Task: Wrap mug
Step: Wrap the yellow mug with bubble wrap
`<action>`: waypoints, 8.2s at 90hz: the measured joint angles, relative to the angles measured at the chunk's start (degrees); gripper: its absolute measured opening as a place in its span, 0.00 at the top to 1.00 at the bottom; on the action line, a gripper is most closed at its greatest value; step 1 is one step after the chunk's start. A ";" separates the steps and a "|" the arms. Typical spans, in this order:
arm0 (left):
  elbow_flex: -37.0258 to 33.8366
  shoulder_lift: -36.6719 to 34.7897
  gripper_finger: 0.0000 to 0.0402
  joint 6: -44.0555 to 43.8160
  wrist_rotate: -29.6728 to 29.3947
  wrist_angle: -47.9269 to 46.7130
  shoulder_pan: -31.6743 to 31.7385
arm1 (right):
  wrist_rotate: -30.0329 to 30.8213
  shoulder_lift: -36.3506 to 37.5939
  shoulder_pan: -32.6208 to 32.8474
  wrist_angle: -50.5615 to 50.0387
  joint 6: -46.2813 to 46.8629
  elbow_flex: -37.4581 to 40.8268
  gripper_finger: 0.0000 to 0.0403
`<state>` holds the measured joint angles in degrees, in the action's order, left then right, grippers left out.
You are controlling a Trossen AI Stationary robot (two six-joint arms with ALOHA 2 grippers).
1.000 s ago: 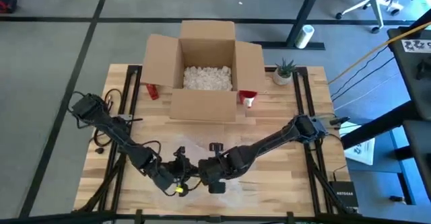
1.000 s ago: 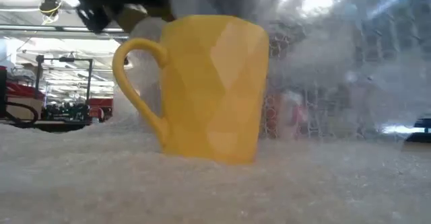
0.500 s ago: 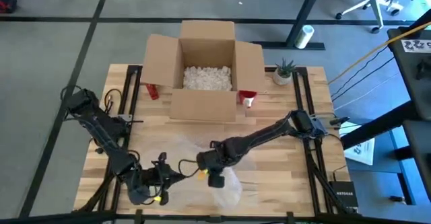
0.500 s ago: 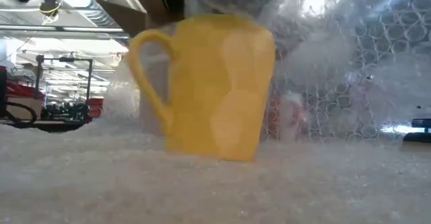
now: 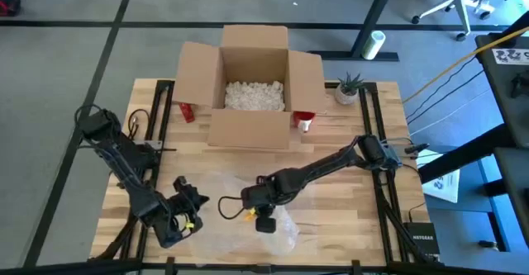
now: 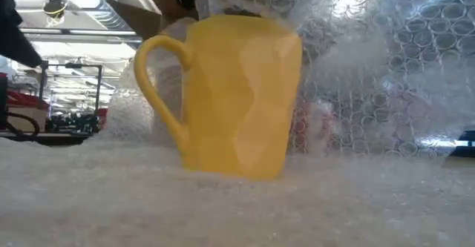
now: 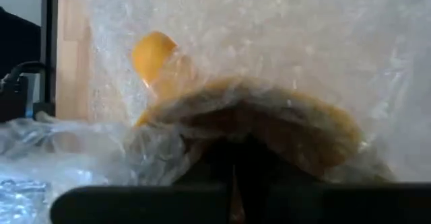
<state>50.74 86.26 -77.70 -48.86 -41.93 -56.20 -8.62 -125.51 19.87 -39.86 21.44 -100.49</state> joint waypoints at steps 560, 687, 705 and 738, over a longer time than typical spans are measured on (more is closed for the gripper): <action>-2.82 3.60 0.82 47.04 23.87 61.71 17.11 | 8.94 -0.11 6.69 -5.25 -3.23 -7.37 1.00; -2.86 7.51 0.82 44.24 29.00 69.60 15.51 | 9.01 -0.31 7.31 -0.27 0.77 -2.43 1.00; -2.91 9.09 0.82 34.35 28.77 63.80 14.23 | 7.77 -0.28 6.60 -0.05 2.29 -1.65 1.00; -2.89 10.41 0.82 27.06 28.76 62.88 11.65 | 7.51 -0.31 6.23 2.13 2.37 -1.49 1.00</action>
<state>47.86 96.67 -50.64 -20.10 20.94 -44.56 -1.10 -125.82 26.11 -37.73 23.81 -101.97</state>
